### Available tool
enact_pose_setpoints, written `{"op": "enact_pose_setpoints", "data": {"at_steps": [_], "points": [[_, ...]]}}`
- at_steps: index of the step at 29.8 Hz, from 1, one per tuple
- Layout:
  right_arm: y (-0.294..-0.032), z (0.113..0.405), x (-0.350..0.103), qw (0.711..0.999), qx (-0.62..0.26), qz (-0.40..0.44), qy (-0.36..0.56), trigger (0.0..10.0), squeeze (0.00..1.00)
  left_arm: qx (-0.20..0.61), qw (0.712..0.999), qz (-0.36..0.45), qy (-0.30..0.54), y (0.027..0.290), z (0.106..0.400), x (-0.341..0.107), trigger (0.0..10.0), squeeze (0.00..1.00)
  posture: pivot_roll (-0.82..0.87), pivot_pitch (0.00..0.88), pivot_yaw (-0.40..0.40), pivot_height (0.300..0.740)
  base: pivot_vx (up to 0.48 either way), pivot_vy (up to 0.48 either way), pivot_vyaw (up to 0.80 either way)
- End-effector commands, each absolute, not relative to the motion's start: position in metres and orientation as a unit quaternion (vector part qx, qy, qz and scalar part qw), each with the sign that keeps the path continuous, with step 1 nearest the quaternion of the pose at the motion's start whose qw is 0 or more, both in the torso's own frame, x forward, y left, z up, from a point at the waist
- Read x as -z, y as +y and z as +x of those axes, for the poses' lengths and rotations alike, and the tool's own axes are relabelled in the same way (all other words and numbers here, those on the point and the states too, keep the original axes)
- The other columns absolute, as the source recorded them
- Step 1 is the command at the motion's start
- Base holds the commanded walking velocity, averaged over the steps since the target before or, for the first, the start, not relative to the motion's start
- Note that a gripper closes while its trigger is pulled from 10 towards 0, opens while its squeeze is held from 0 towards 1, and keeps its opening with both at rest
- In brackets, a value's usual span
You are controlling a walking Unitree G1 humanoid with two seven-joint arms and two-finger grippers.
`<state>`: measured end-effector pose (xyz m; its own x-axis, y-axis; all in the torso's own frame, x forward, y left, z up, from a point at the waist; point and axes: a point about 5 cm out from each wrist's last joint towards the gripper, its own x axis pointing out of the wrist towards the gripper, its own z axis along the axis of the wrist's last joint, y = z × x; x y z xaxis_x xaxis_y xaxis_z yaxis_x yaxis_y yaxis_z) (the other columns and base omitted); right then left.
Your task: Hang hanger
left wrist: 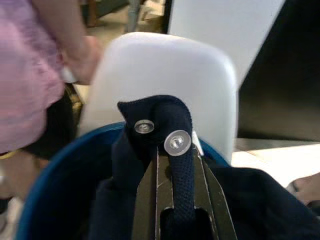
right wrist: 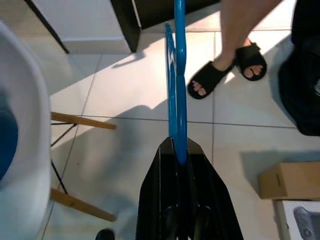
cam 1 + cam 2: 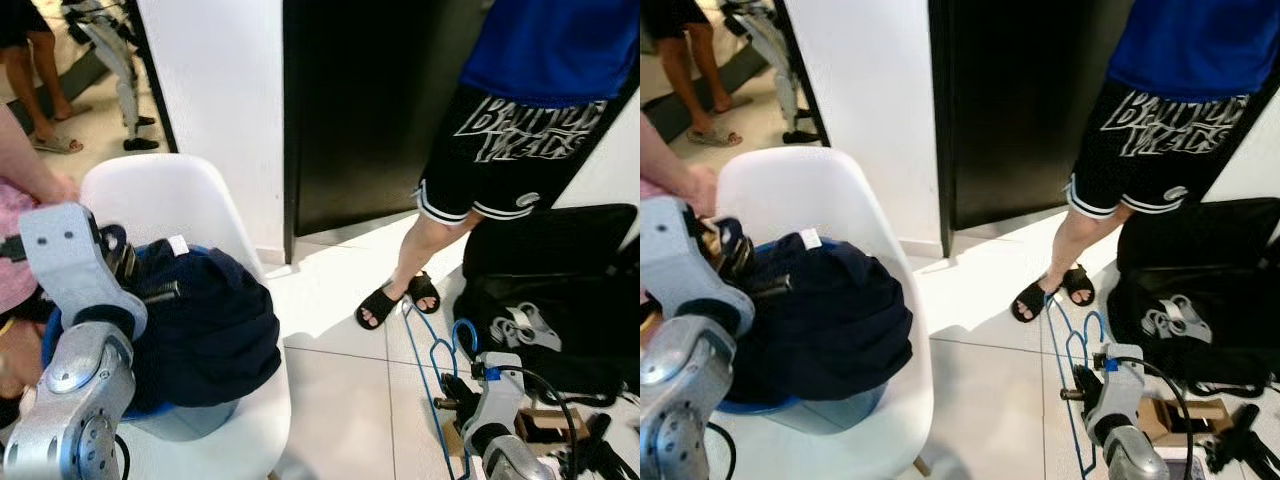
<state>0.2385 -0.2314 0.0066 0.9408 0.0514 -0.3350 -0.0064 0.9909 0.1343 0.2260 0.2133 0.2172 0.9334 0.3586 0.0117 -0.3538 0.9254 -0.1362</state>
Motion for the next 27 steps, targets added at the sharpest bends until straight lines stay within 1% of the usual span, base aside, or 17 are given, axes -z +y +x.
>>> {"op": "enact_pose_setpoints", "data": {"at_steps": [1,2,4,6,8,10,12,13,14,15,16,17,19,22,23,26,27], "points": [[-0.232,0.232,0.0,0.98,-0.007,0.068,0.188,10.0,0.0,-0.196,0.979,-0.06,-0.007,0.216,0.219,-0.215,0.0,0.0,0.07,0.141,-0.013,0.74,0.0,0.0,0.0],[-0.232,0.232,0.0,0.98,-0.007,0.068,0.188,10.0,0.0,-0.196,0.979,-0.06,-0.007,0.216,0.219,-0.215,0.0,0.0,0.07,0.141,-0.013,0.74,0.0,0.0,0.0],[-0.229,0.231,0.0,0.979,-0.006,0.07,0.192,10.0,0.0,-0.274,0.958,-0.001,0.082,0.251,0.185,-0.186,0.0,0.0,0.07,0.139,-0.01,0.74,0.0,0.0,0.0],[-0.229,0.231,0.0,0.979,-0.006,0.07,0.192,10.0,0.0,-0.274,0.958,-0.001,0.082,0.251,0.185,-0.186,0.0,0.0,0.07,0.139,-0.01,0.74,0.0,0.0,0.0],[-0.227,0.231,-0.002,0.978,-0.006,0.07,0.195,10.0,0.0,-0.325,0.934,0.049,0.14,0.284,0.164,-0.168,0.0,0.0,0.08,0.137,-0.018,0.74,0.0,0.0,0.0],[-0.226,0.231,-0.002,0.978,-0.007,0.069,0.196,10.0,0.0,-0.336,0.926,0.063,0.159,0.292,0.159,-0.161,0.0,0.0,0.08,0.134,-0.02,0.74,0.0,0.0,0.0],[-0.226,0.231,-0.002,0.978,-0.007,0.069,0.196,10.0,0.0,-0.336,0.926,0.063,0.159,0.292,0.159,-0.161,0.0,0.0,0.08,0.134,-0.02,0.74,0.0,0.0,0.0],[-0.226,0.231,-0.002,0.978,-0.007,0.068,0.197,10.0,0.0,-0.334,0.922,0.054,0.186,0.291,0.157,-0.151,0.0,0.0,0.07,0.133,-0.018,0.74,0.0,0.0,0.0],[-0.226,0.231,0.002,0.977,-0.005,0.068,0.203,10.0,0.0,-0.318,0.921,0.033,0.221,0.279,0.153,-0.136,2.0,0.0,0.06,0.13,-0.015,0.74,0.0,0.0,0.0],[-0.226,0.231,0.002,0.977,-0.005,0.068,0.203,10.0,0.0,-0.318,0.921,0.033,0.221,0.279,0.153,-0.136,2.0,0.0,0.06,0.13,-0.015,0.74,0.0,0.0,0.0],[-0.229,0.231,0.009,0.975,-0.002,0.069,0.212,10.0,0.0,-0.293,0.922,0.006,0.253,0.263,0.152,-0.123,4.0,0.0,0.06,0.13,-0.014,0.74,0.0,0.0,0.0],[-0.23,0.23,0.013,0.973,0.0,0.069,0.219,10.0,0.0,-0.275,0.922,-0.014,0.273,0.252,0.15,-0.115,4.0,0.0,0.06,0.13,-0.014,0.74,0.0,0.0,0.0],[-0.232,0.228,0.018,0.971,0.003,0.07,0.227,10.0,0.0,-0.26,0.922,-0.03,0.286,0.242,0.15,-0.11,4.1,0.0,0.06,0.13,-0.013,0.74,0.0,0.0,0.0],[-0.233,0.227,0.019,0.971,0.004,0.07,0.23,10.0,0.0,-0.255,0.922,-0.035,0.29,0.241,0.149,-0.11,4.1,0.0,0.06,0.13,-0.013,0.74,0.0,0.0,0.0],[-0.24,0.224,0.024,0.968,0.01,0.07,0.242,10.0,0.0,-0.235,0.927,-0.041,0.29,0.236,0.153,-0.109,10.0,0.16,0.06,0.128,-0.014,0.74,0.0,0.0,0.0],[-0.25,0.219,0.028,0.964,0.018,0.071,0.257,10.0,0.0,-0.199,0.935,-0.042,0.289,0.231,0.159,-0.108,10.0,0.16,0.06,0.127,-0.013,0.74,0.0,0.0,0.0],[-0.258,0.215,0.03,0.961,0.024,0.071,0.267,10.0,0.0,-0.186,0.941,-0.03,0.281,0.23,0.162,-0.111,10.0,1.0,0.06,0.127,-0.013,0.74,0.0,0.0,0.0]]}}
